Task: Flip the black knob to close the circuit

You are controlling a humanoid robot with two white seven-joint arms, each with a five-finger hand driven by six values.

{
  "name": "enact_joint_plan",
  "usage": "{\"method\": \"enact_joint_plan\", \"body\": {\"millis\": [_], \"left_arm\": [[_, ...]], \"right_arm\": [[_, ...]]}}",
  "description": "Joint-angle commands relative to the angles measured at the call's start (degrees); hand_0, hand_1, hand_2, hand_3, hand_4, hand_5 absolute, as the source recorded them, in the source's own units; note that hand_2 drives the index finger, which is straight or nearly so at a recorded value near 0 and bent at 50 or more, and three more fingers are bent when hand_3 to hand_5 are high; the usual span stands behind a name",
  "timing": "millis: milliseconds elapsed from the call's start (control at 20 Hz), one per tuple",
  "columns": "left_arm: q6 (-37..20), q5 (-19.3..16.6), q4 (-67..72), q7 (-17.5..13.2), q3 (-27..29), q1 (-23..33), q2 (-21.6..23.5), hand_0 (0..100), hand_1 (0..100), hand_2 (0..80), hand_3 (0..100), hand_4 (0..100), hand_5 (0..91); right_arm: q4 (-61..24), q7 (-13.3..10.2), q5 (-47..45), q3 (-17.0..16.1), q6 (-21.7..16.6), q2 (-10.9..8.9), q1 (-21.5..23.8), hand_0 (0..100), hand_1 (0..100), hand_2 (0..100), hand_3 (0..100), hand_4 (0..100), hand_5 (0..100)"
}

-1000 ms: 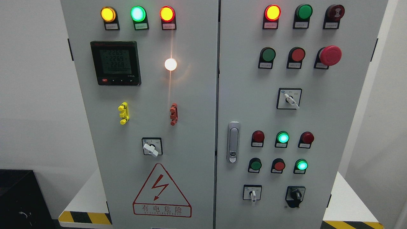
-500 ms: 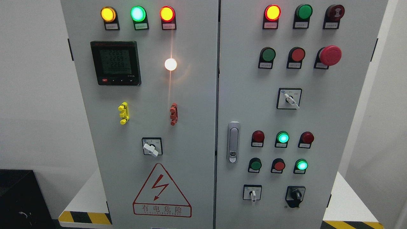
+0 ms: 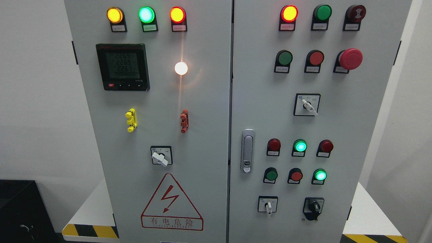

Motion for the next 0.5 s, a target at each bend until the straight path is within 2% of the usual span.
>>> {"method": "enact_joint_plan", "body": {"millis": [0,100,200,250,350,450], "left_arm": [[0.03,0.05,-1.76,-0.04,0.0,1.32,0.0,12,56,0.0,0,0,0.0],[0.03,-0.04,-1.67,-0.04,0.0,1.32,0.0,12,56,0.0,0,0,0.0],[0.03,0.05,-1.76,-0.04,0.0,1.23,0.0,12,56,0.0,0,0,0.0],[0.03,0.05,-1.76,-0.04,0.0,1.32,0.0,12,56,0.0,0,0,0.0],[0.03,0.05,-1.76,-0.04,0.0,1.32,0.0,12,56,0.0,0,0,0.0],[0.03,-0.04,-1.76,-0.04,0.0,1.32,0.0,12,56,0.0,0,0,0.0]], "right_arm": [[-1.66,-0.19,1.29,-0.21,-1.43,0.07,-0.73,0,12,0,0,0,0],[-3.24,-0.98,4.18,-0.47,-1.43,0.07,-0.73,0,13,0,0,0,0],[-5.26,-3.44,9.44,-1.43,-1.34,0.07,-0.82,0,14,5,9,3,0],[-6.4,-4.14,12.51,-2.75,-1.25,0.07,-0.73,0,14,6,10,4,0],[-9.13,-4.94,19.71,-6.17,-0.81,0.07,-0.82,0,14,11,19,14,0],[-11.85,-5.99,27.1,-9.42,0.06,0.07,-0.82,0,14,13,23,18,0]]}}
